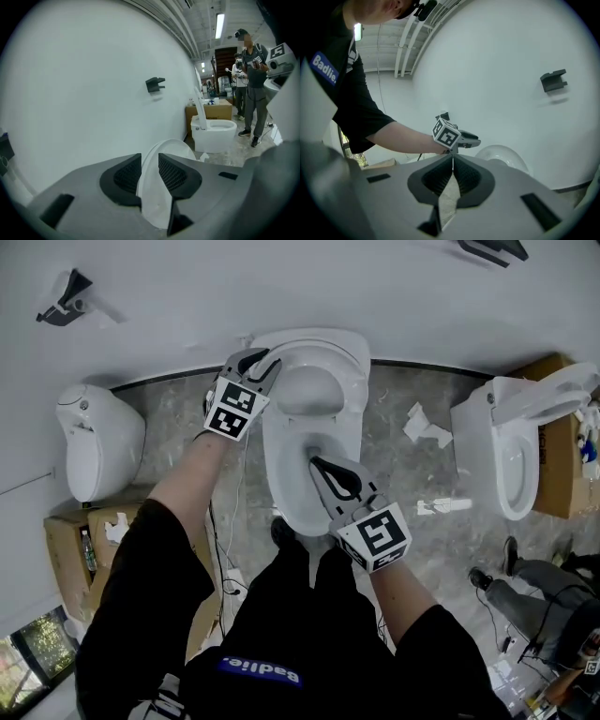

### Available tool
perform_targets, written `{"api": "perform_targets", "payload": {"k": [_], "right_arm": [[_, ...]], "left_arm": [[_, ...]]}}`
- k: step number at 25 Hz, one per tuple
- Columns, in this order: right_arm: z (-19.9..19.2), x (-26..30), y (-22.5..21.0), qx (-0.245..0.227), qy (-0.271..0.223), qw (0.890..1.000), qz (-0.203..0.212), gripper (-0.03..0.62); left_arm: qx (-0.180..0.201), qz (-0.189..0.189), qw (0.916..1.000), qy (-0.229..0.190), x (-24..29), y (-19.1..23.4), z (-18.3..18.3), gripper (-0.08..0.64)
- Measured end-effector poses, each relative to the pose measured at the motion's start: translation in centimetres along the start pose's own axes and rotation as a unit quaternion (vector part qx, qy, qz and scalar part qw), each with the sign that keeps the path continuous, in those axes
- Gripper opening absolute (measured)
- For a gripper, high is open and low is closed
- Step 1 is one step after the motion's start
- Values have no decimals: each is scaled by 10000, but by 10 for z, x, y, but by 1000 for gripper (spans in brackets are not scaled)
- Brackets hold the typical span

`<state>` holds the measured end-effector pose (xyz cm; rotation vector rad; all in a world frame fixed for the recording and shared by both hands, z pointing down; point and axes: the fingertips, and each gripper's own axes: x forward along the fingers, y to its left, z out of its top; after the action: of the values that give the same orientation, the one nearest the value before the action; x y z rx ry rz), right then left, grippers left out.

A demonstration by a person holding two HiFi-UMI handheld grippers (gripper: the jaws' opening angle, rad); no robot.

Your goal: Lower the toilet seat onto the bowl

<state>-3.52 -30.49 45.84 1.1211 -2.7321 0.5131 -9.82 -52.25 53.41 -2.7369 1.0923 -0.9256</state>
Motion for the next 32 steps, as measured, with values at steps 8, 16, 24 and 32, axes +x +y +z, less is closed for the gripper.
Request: {"api": "perform_targets", "payload": {"k": [8, 16, 24, 32], "right_arm": [[-35, -20, -13, 240, 319, 9991, -149, 28], [-61, -40, -18, 444, 508, 9974, -262, 28], [-64, -41, -5, 413, 497, 9979, -18, 28], [-70, -55, 4, 415, 485, 9979, 133, 28]], "left_arm": [[565, -374, 9960, 579, 51, 4, -30, 121], [1389, -587, 9830, 1044, 75, 2, -46, 123], [1510, -600, 9811, 1055, 76, 0, -47, 121], [1596, -595, 9797, 1057, 57, -19, -45, 117]]}}
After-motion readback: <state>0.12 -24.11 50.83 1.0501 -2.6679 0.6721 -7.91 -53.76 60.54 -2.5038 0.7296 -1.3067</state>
